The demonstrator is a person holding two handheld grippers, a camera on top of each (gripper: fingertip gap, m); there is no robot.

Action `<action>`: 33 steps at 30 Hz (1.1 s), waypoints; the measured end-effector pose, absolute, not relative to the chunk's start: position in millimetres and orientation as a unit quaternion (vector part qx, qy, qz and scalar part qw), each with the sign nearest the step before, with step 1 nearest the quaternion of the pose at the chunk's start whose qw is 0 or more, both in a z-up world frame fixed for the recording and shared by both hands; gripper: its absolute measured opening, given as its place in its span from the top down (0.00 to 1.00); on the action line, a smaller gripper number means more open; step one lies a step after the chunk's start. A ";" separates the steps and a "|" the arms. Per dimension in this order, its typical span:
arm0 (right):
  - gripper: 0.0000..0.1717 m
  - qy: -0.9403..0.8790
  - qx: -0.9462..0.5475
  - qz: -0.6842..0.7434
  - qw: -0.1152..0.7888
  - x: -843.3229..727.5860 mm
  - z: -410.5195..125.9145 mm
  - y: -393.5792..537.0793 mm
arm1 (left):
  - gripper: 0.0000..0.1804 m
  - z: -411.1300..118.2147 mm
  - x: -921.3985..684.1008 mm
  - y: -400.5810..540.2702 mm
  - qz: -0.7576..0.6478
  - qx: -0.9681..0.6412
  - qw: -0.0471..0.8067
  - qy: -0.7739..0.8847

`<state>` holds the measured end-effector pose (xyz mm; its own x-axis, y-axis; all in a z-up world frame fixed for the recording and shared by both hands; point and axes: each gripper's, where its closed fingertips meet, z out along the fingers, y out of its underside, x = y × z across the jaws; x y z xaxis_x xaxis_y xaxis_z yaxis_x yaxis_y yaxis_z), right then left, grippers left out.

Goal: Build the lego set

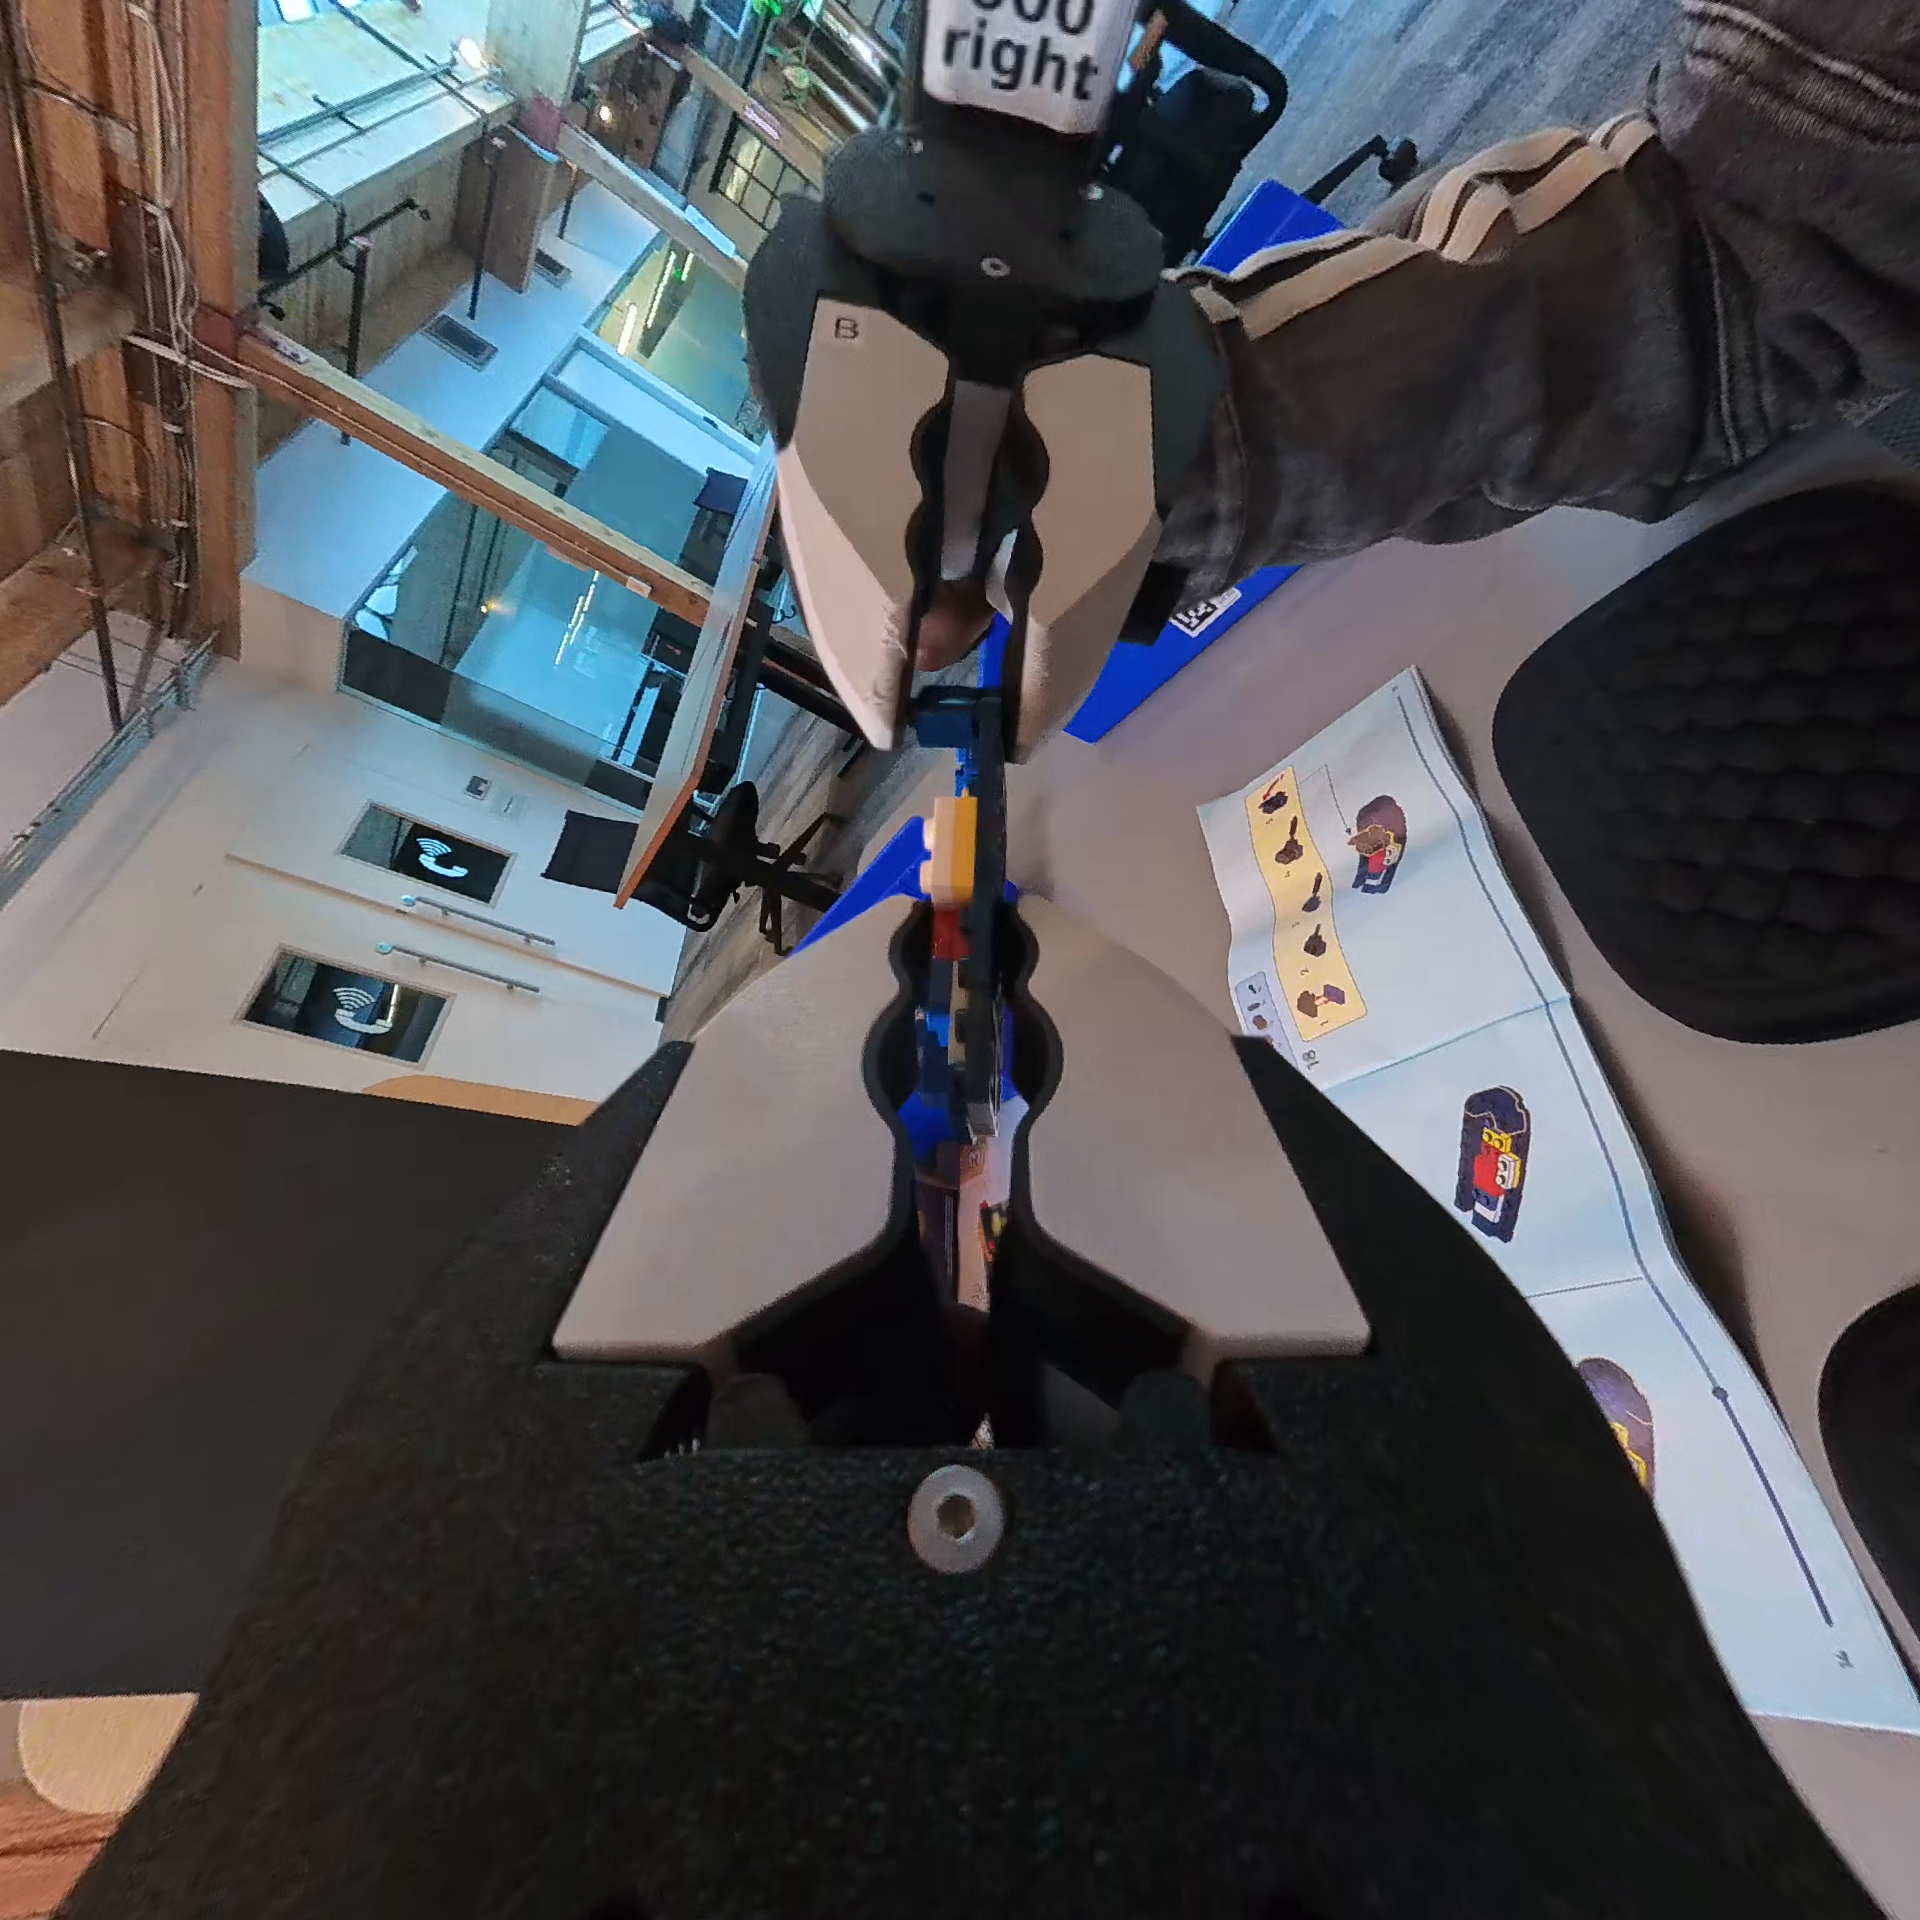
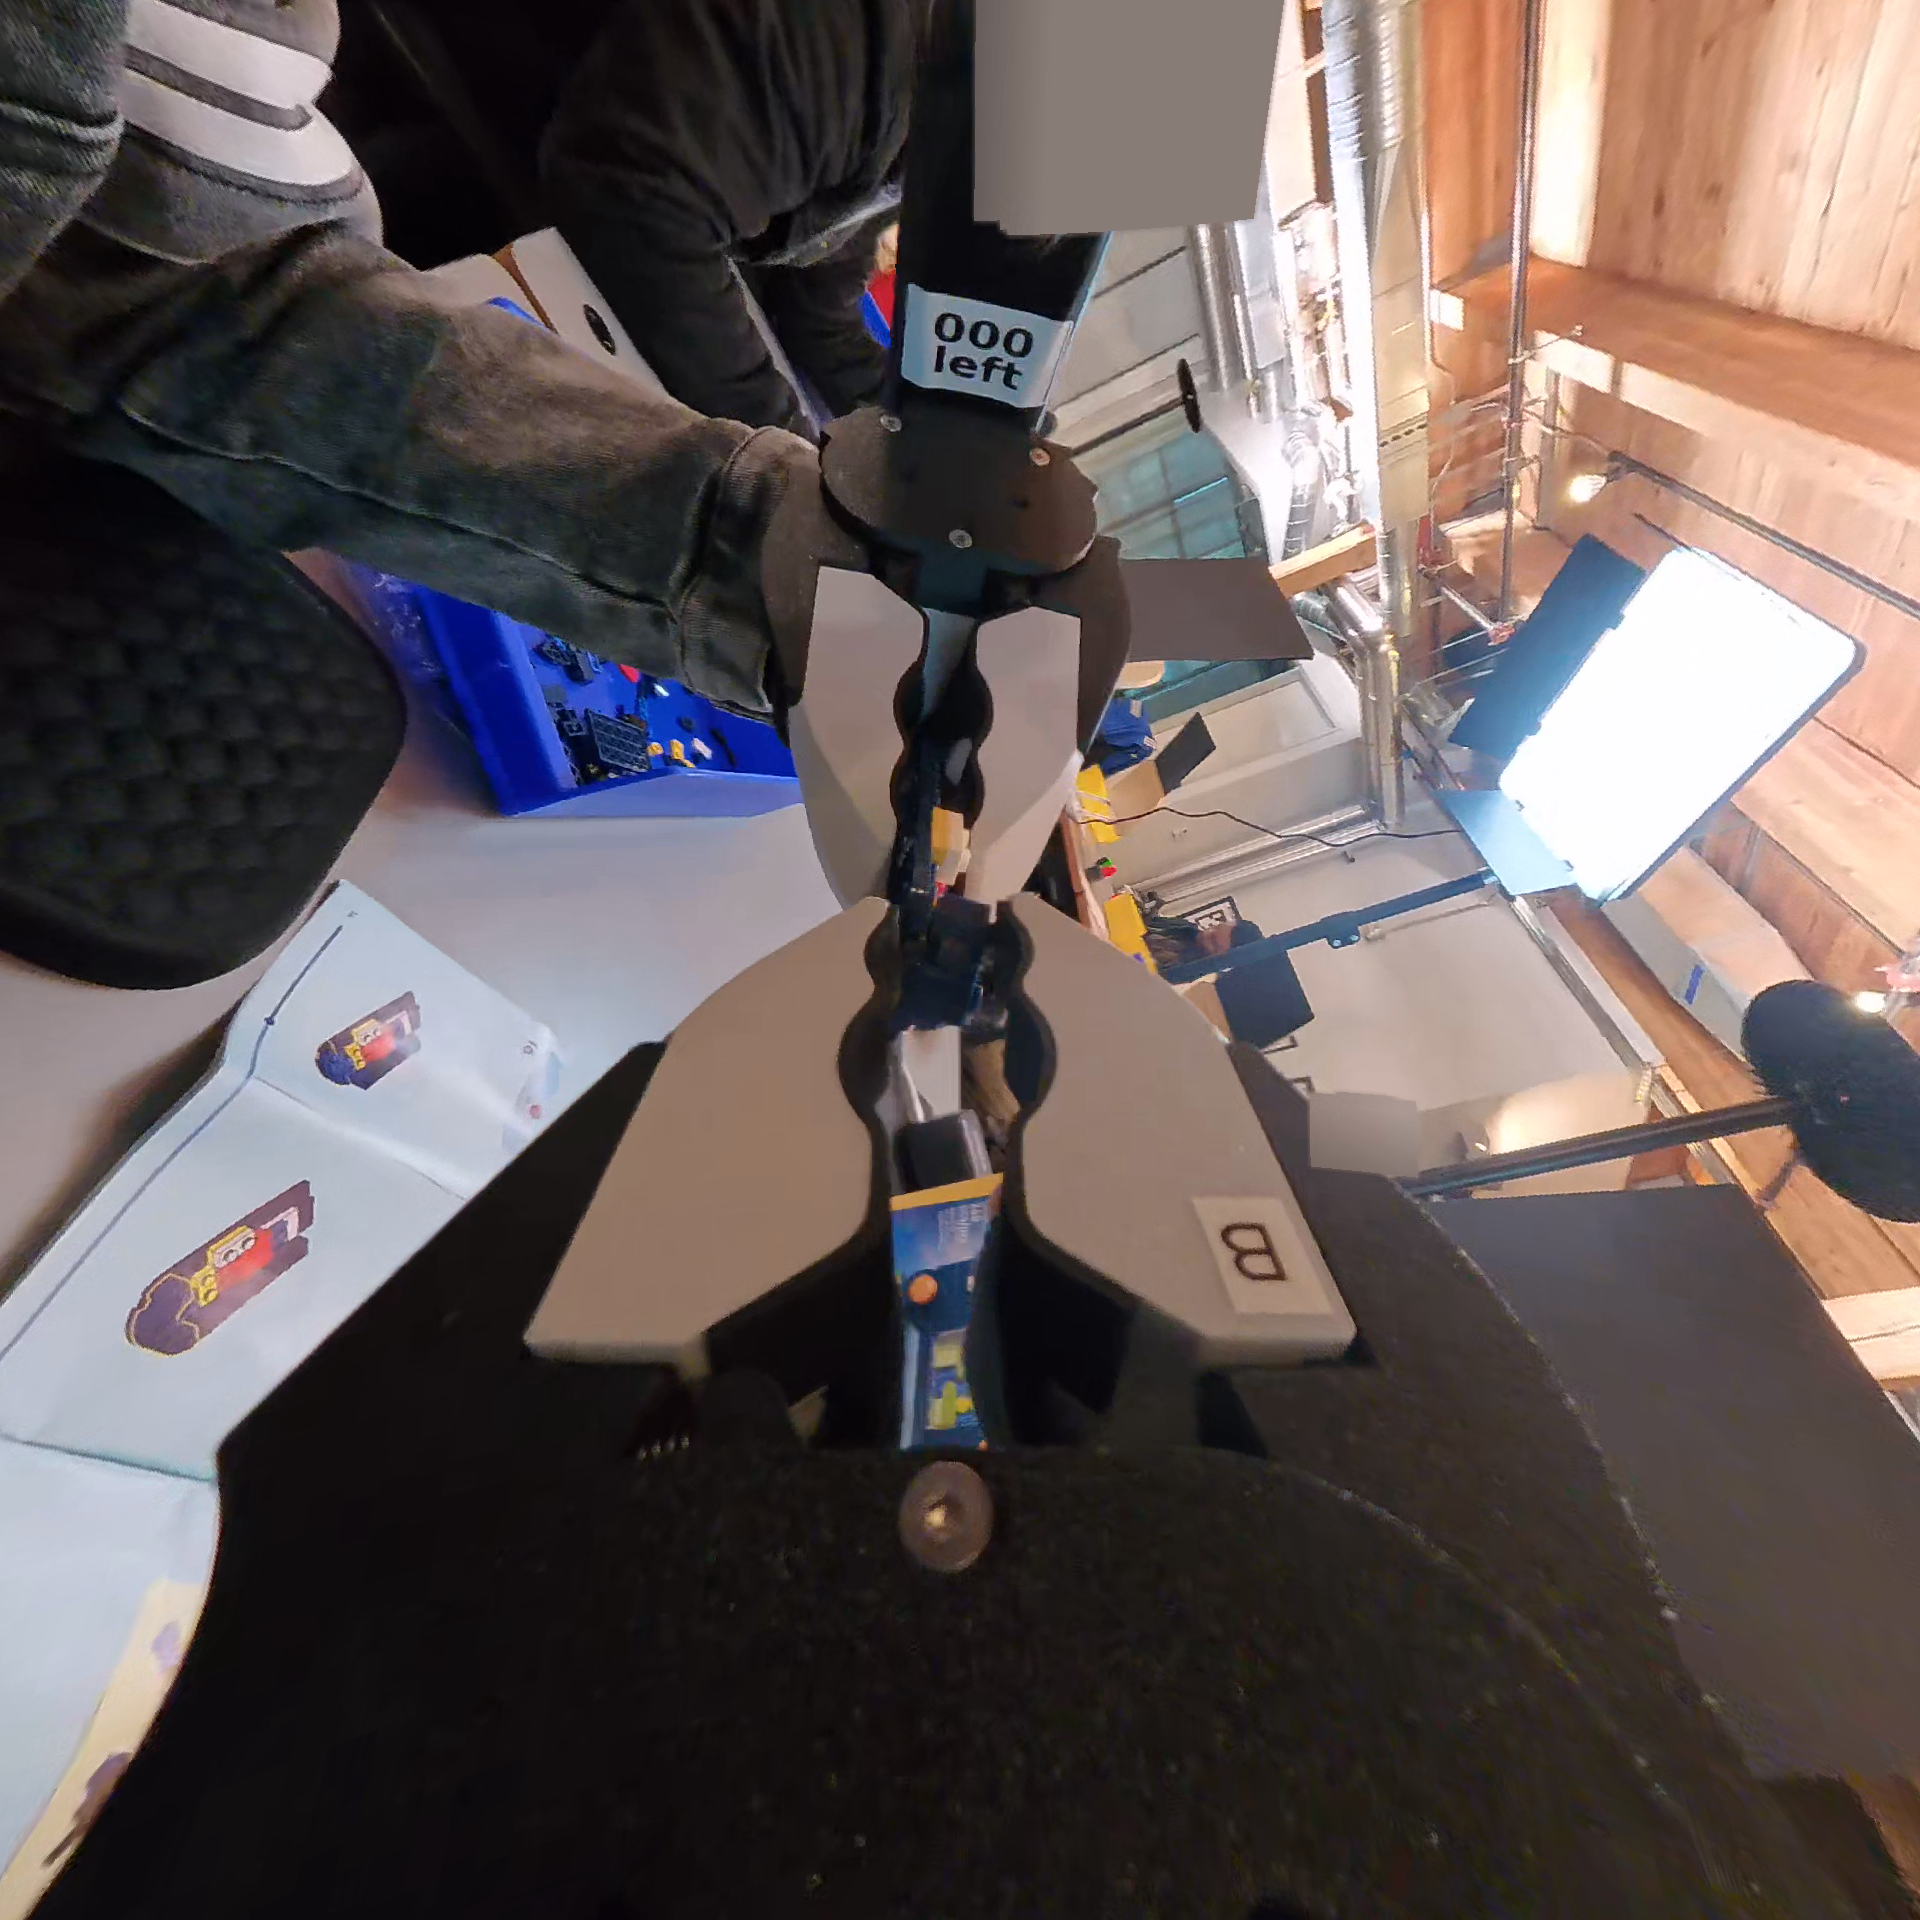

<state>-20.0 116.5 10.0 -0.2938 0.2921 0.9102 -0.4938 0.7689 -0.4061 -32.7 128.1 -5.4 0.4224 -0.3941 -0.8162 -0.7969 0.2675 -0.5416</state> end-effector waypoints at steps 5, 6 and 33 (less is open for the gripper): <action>0.90 -0.744 0.072 0.337 0.573 -19.8 4.5 116.9 | 0.93 -7.5 -32.5 129.4 0.162 -0.586 0.606 0.513; 0.90 -0.745 0.071 0.338 0.571 -20.1 4.3 117.3 | 0.93 -7.5 -32.7 129.6 0.162 -0.587 0.606 0.512; 0.91 -0.712 0.056 0.326 0.619 -25.0 18.9 126.4 | 0.93 2.3 -36.4 142.0 0.166 -0.599 0.630 0.466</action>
<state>-25.0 126.4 18.9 -0.2271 0.3240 0.9184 -0.4834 0.7812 -0.3951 -36.4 142.0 2.3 0.5104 -0.3495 -0.7857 -0.7674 0.2271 -0.5996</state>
